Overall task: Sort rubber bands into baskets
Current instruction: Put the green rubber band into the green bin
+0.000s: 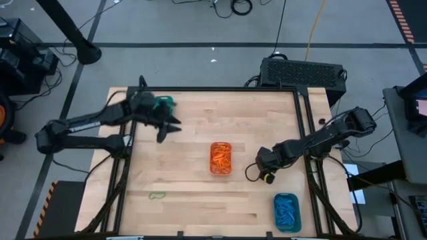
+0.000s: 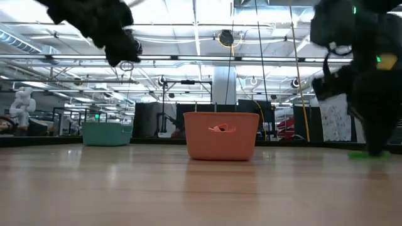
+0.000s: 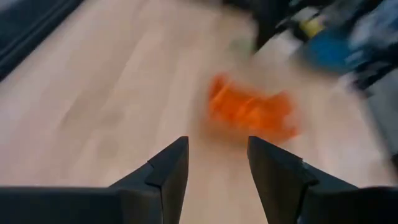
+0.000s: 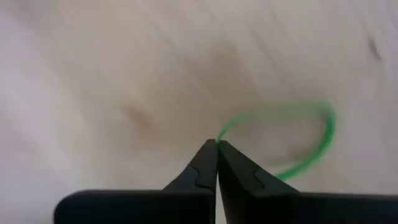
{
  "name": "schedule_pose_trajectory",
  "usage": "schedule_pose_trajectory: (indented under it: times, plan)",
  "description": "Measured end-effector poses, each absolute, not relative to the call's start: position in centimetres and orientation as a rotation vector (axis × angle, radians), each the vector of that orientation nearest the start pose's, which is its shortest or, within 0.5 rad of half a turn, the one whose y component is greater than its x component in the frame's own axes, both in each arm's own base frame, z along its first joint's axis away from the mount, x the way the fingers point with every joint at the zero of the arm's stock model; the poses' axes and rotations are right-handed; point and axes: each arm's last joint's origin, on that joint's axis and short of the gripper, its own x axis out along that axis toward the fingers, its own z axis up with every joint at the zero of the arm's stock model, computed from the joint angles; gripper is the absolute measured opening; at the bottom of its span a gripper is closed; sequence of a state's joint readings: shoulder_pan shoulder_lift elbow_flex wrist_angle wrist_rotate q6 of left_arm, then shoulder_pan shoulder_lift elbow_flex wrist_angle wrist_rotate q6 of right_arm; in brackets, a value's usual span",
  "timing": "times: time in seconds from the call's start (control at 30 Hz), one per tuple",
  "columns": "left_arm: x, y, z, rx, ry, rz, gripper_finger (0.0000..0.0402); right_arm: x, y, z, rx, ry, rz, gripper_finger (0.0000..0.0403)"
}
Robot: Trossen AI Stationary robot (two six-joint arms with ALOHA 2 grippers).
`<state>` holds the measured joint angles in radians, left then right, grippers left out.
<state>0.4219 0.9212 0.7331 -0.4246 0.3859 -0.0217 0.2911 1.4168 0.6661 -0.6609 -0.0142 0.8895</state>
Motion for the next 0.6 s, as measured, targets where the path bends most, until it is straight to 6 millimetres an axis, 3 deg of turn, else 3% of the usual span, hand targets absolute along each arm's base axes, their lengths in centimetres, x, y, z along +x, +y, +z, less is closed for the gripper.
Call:
schedule_pose_trajectory:
  times: [0.3,0.6]
  plan:
    - [18.4,1.2,24.6,-0.202,0.027,-0.268,0.0171,24.9,7.3,20.5,0.536,0.945,-0.136,0.0001]
    - [19.5,-2.5,22.6,-0.101,-0.087,-0.471,0.0171,30.1,8.8,26.3,0.489,0.531,0.089,0.0]
